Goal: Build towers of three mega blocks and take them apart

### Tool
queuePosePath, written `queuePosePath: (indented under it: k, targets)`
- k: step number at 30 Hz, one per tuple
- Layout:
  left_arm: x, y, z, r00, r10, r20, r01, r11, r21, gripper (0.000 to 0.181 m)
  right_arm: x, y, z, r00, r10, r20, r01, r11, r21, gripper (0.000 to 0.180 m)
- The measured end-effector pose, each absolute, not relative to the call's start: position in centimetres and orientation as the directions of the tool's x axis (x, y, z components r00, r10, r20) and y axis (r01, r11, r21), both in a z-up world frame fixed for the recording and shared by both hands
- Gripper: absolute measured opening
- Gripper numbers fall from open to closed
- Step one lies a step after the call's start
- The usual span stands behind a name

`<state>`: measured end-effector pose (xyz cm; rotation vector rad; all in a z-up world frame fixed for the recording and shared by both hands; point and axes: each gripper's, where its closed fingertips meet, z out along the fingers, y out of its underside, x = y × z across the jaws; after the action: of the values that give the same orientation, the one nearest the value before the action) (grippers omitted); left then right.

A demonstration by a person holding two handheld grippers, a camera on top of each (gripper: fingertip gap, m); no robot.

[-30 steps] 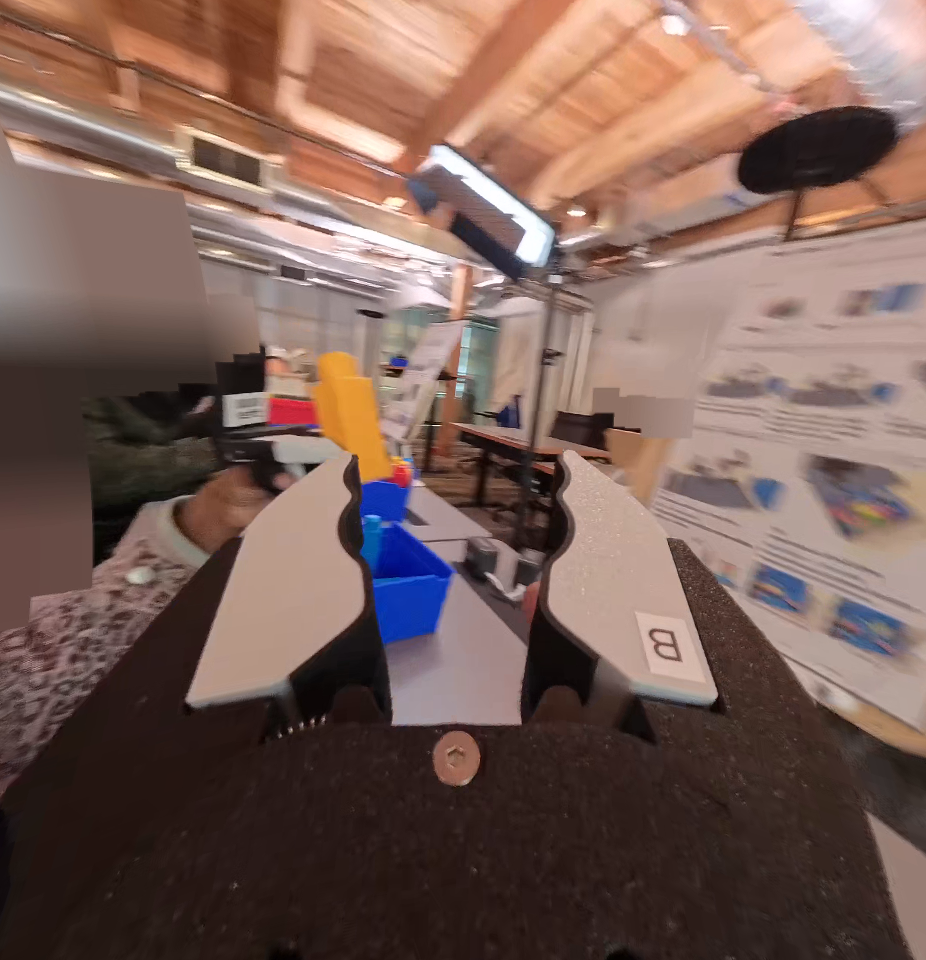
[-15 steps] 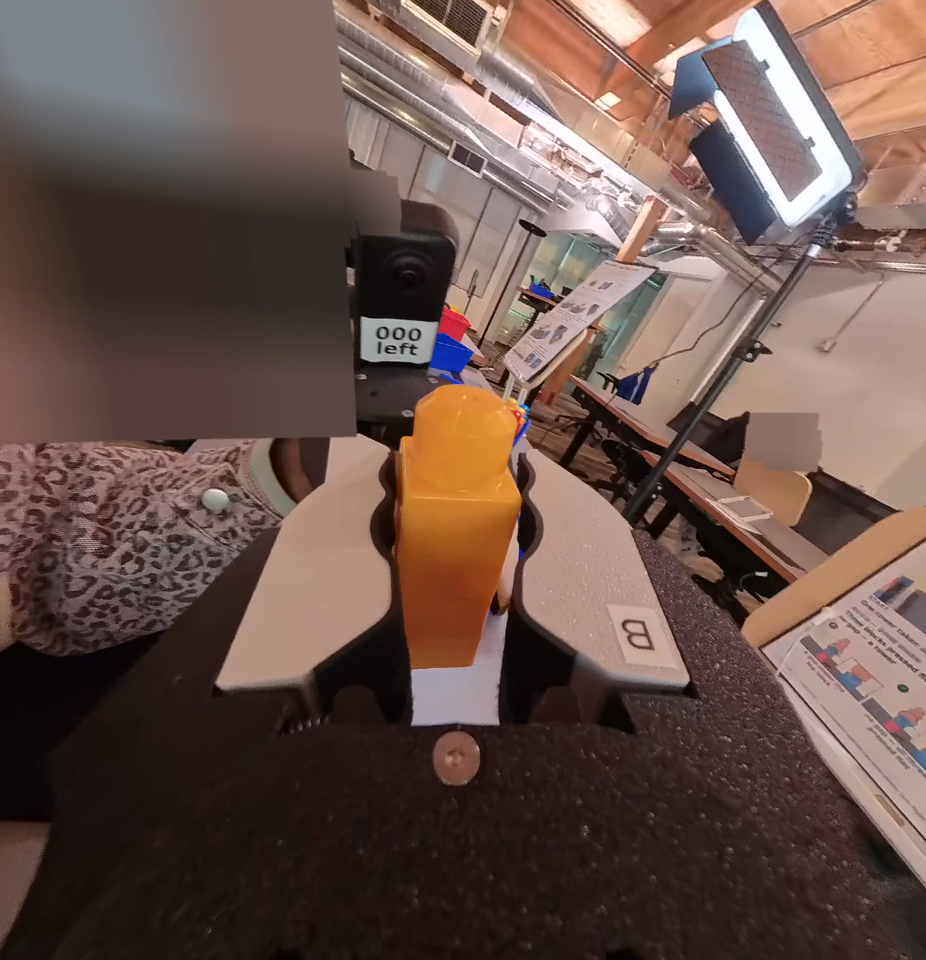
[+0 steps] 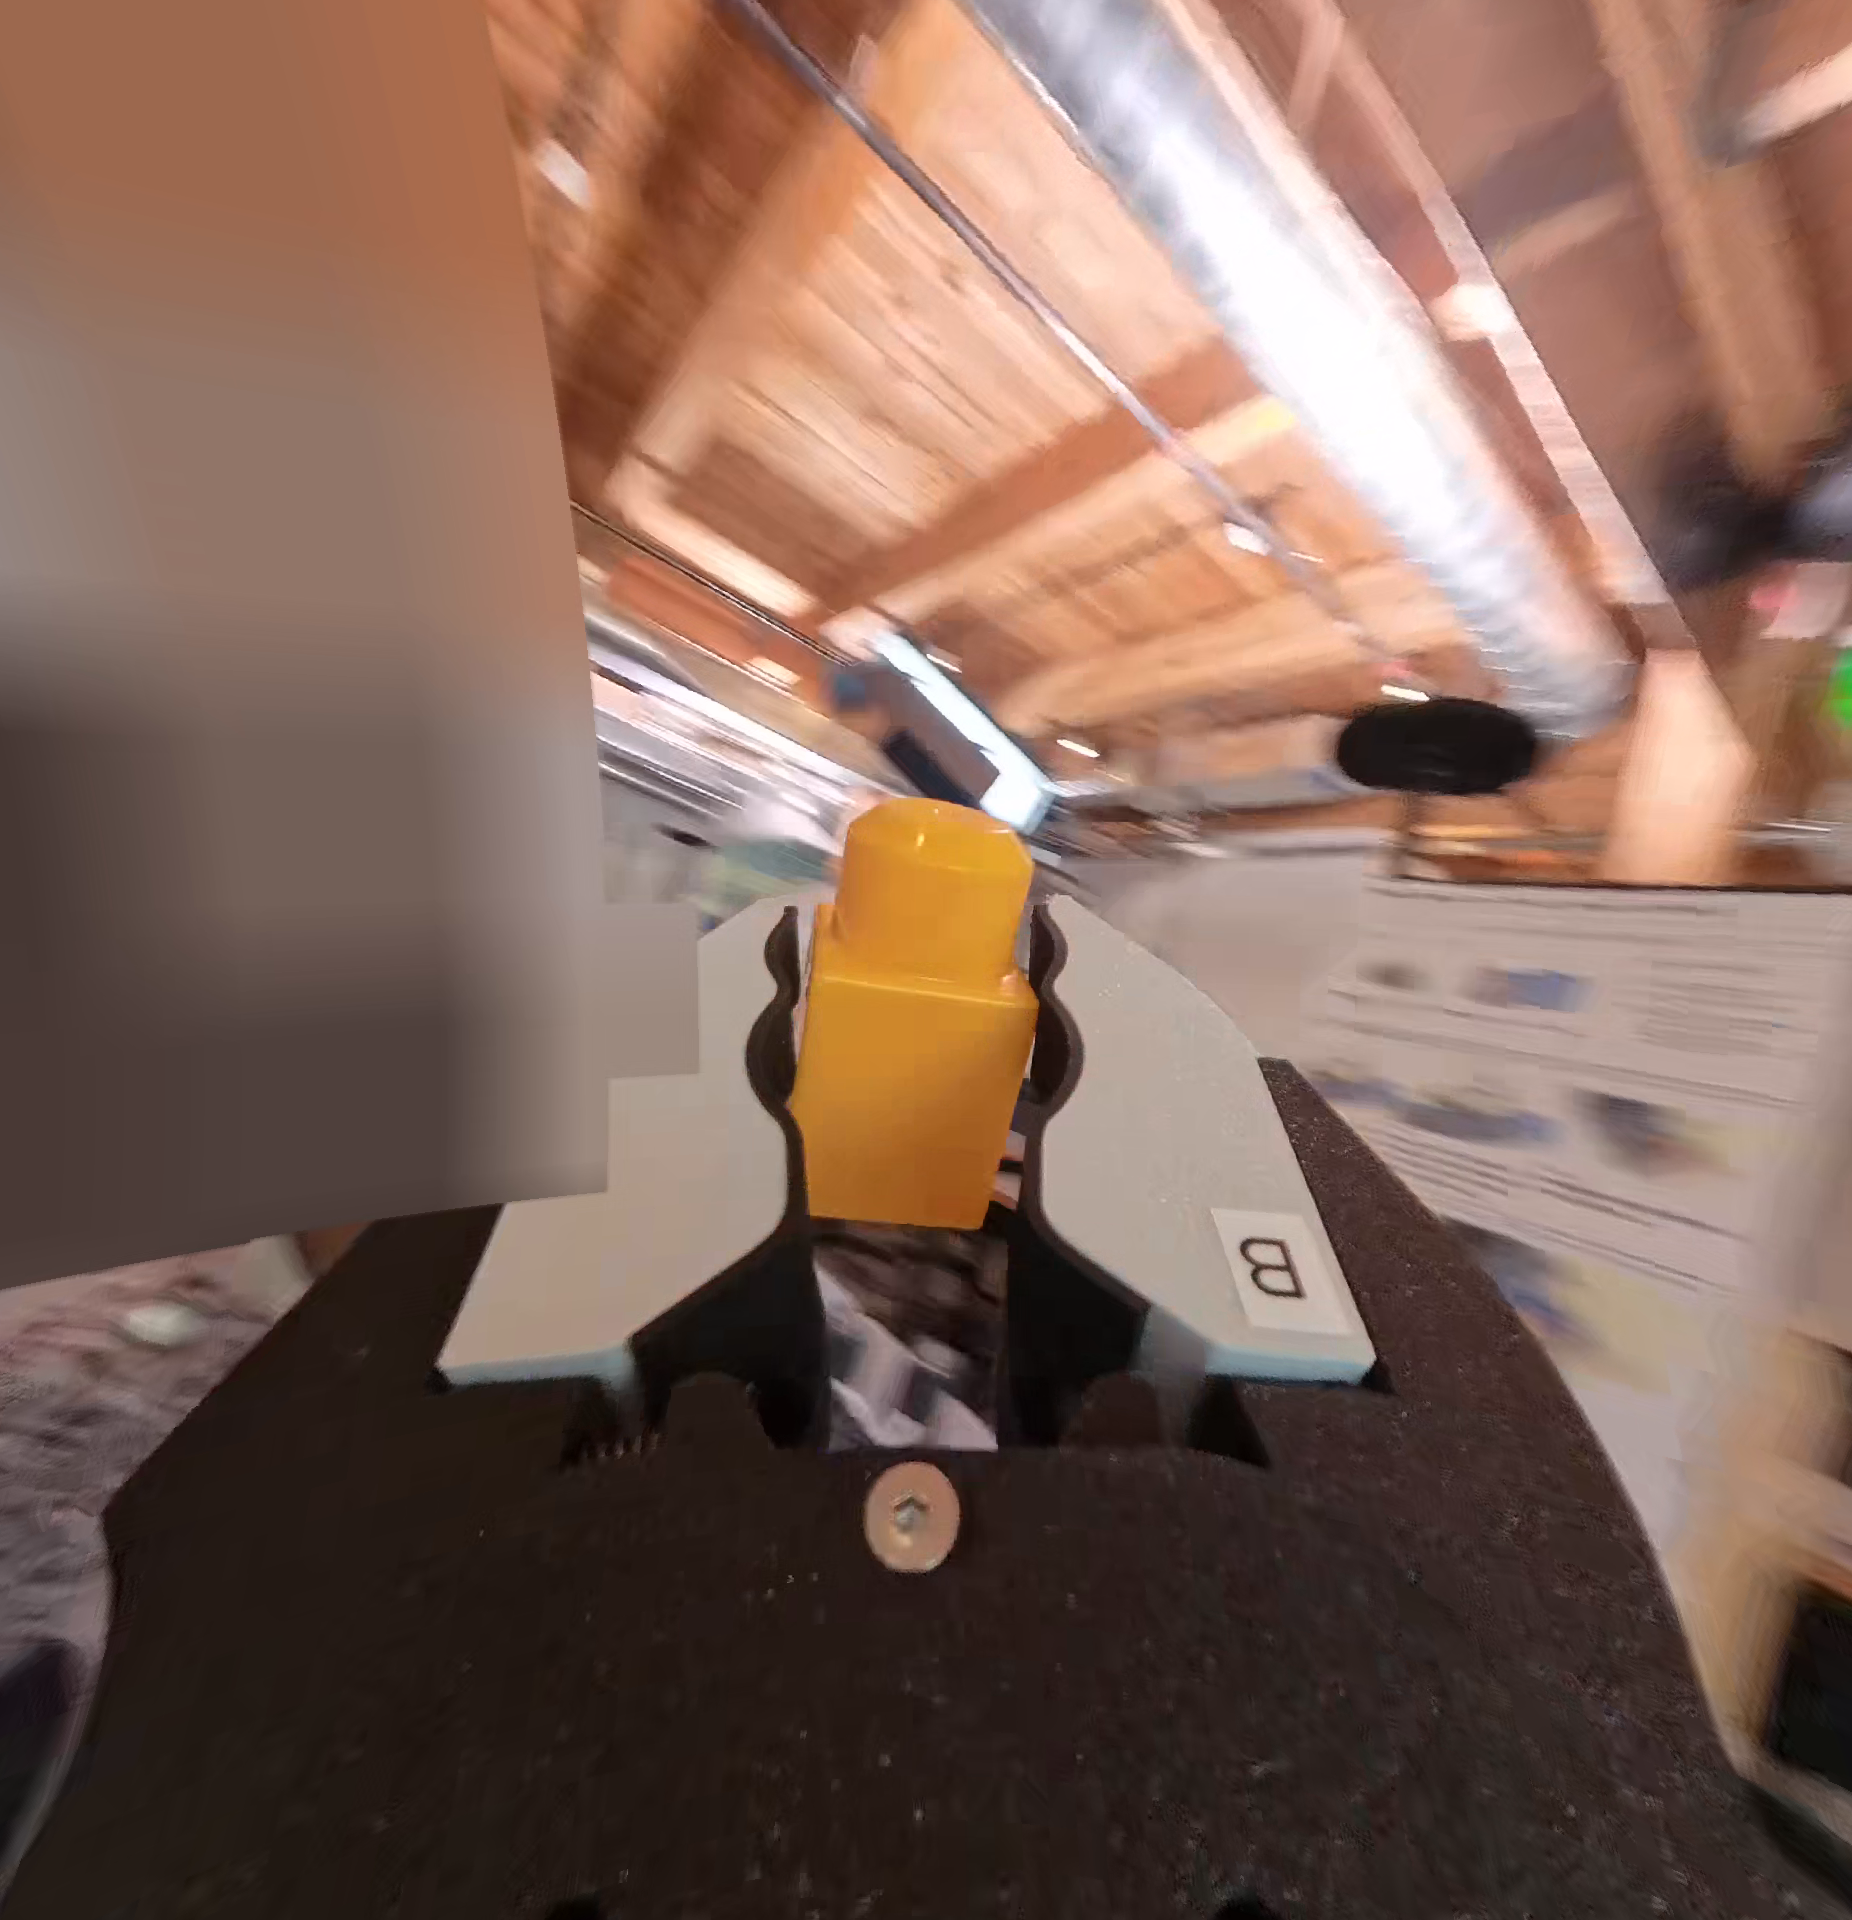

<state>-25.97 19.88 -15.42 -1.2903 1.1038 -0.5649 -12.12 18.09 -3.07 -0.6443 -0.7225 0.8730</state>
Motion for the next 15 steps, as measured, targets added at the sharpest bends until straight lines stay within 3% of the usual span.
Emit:
queuePosePath:
  k: [1, 6, 8, 12, 15]
  targets:
    - [-27.0, 20.4, -14.0, 0.482, -0.812, -0.328, -0.174, 0.279, -0.944, 0.036, -10.1, 19.4, -3.4, 0.552, 0.784, 0.283, -0.367, 0.533, -0.762, 0.042]
    - [-32.0, 20.6, -9.7, 0.636, -0.747, -0.195, 0.076, 0.312, -0.947, 0.036, 2.4, 24.1, -7.4, 0.903, 0.392, 0.177, -0.043, 0.492, -0.87, 0.042]
    - [-33.6, 20.7, -9.3, 0.67, -0.723, -0.166, 0.105, 0.314, -0.944, 0.036, 6.9, 25.4, -9.7, 0.957, 0.283, 0.059, -0.057, 0.383, -0.922, 0.041]
    - [-35.8, 20.8, -9.0, 0.718, -0.681, -0.146, 0.114, 0.321, -0.94, 0.036, 13.9, 28.1, -15.5, 0.969, 0.031, -0.245, -0.246, 0.1, -0.964, 0.04]
    - [-36.6, 20.6, -8.7, 0.731, -0.668, -0.138, 0.127, 0.332, -0.935, 0.036, 15.3, 29.4, -19.6, 0.971, -0.091, -0.223, -0.23, -0.083, -0.97, 0.04]
